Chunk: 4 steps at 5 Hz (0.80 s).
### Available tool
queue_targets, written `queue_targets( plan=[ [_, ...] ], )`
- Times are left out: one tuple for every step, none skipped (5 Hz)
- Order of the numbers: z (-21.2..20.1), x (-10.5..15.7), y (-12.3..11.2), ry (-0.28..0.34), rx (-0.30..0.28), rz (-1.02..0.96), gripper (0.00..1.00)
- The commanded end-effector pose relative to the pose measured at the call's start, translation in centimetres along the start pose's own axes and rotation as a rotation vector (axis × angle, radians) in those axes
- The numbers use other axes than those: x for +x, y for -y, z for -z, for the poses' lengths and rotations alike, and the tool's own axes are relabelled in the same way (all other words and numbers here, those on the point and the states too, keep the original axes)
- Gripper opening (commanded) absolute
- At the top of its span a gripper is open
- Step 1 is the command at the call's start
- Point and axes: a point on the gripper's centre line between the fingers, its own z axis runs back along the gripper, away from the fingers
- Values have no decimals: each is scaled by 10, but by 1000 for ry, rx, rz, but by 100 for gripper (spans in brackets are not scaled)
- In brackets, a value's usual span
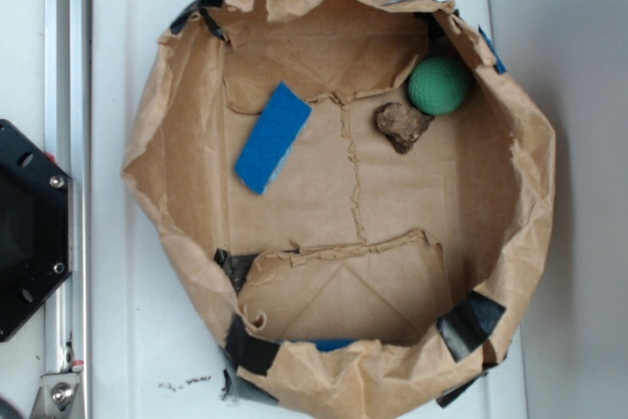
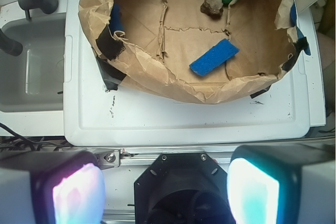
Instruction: Grab the rock.
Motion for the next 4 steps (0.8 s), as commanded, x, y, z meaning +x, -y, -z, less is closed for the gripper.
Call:
queue_targets(
  plan=[
    [0, 0, 0, 0, 0, 0, 100],
    [13, 49, -4, 111, -6, -53, 100],
    [28, 98, -4, 148, -10, -85, 100],
    [51, 102, -2, 133, -70, -138, 100]
  ],
)
